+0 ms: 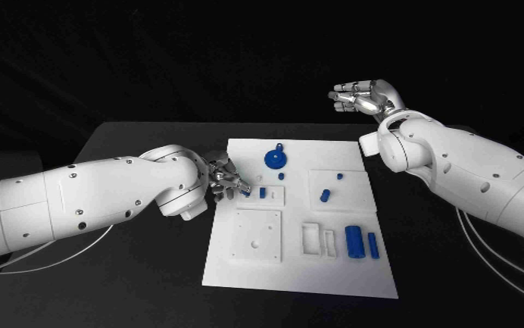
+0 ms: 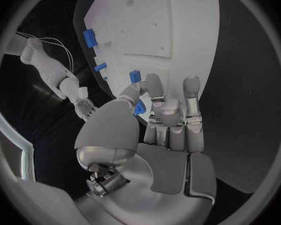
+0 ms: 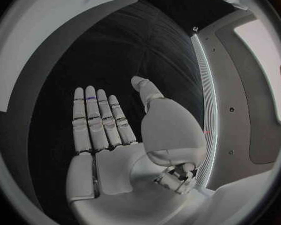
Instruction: Assemble the parts on the task board
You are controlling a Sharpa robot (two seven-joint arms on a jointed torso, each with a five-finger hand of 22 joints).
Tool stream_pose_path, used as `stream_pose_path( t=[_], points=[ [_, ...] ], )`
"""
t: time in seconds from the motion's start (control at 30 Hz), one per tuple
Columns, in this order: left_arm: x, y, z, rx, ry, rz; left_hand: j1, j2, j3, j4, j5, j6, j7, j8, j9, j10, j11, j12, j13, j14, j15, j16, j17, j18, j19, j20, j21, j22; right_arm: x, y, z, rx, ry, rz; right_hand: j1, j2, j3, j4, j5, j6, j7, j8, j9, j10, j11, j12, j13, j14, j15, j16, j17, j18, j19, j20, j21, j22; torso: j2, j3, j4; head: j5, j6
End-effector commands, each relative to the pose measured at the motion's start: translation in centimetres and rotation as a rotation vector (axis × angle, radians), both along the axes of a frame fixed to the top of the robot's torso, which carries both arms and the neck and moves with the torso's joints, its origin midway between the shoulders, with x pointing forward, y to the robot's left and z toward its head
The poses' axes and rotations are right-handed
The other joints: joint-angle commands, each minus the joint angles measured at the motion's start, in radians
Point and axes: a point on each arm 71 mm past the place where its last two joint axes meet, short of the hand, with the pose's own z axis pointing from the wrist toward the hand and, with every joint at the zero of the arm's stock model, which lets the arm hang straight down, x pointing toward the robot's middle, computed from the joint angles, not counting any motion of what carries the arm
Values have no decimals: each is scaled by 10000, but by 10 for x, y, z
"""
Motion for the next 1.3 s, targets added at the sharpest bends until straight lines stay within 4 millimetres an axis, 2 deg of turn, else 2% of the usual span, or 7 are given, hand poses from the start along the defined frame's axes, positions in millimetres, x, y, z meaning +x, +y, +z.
stream_pose_path(
  t=[0.03,0.87,1.3],
  points=[
    [-4,1,-8,423,442,-232,-41,85,465,-418,79,1128,-797,57,649,480,-112,52,5,82,0,71,19,149,26,15,52,192,0,1,0,-13,-6,167,11,60,40,18,35,-87,-12,-59,-14,-72,8,-34,-11,-86,12,-53,-15,196,-74,28,28,-10,-2,-1,4,-7,-9],
    [-4,4,-10,910,738,-439,-94,118,490,-485,77,1178,-790,-12,537,480,-105,64,-16,75,10,81,27,164,-27,31,133,186,-1,2,-3,-9,40,192,-4,59,47,17,54,-96,-12,-61,-15,-71,9,-34,-12,-85,15,-53,-14,195,-76,28,28,-10,-4,5,-1,-7,-37],
    [-1,0,-11,949,731,-514,-314,180,542,-582,232,1277,-854,202,791,478,-116,221,35,110,22,236,233,197,-51,77,224,187,-1,2,-3,-5,56,208,-21,71,51,30,90,-101,-14,-61,-15,-71,10,-33,-11,-89,14,-53,-15,195,-79,30,27,-10,1,5,-11,-3,-32]
  ],
)
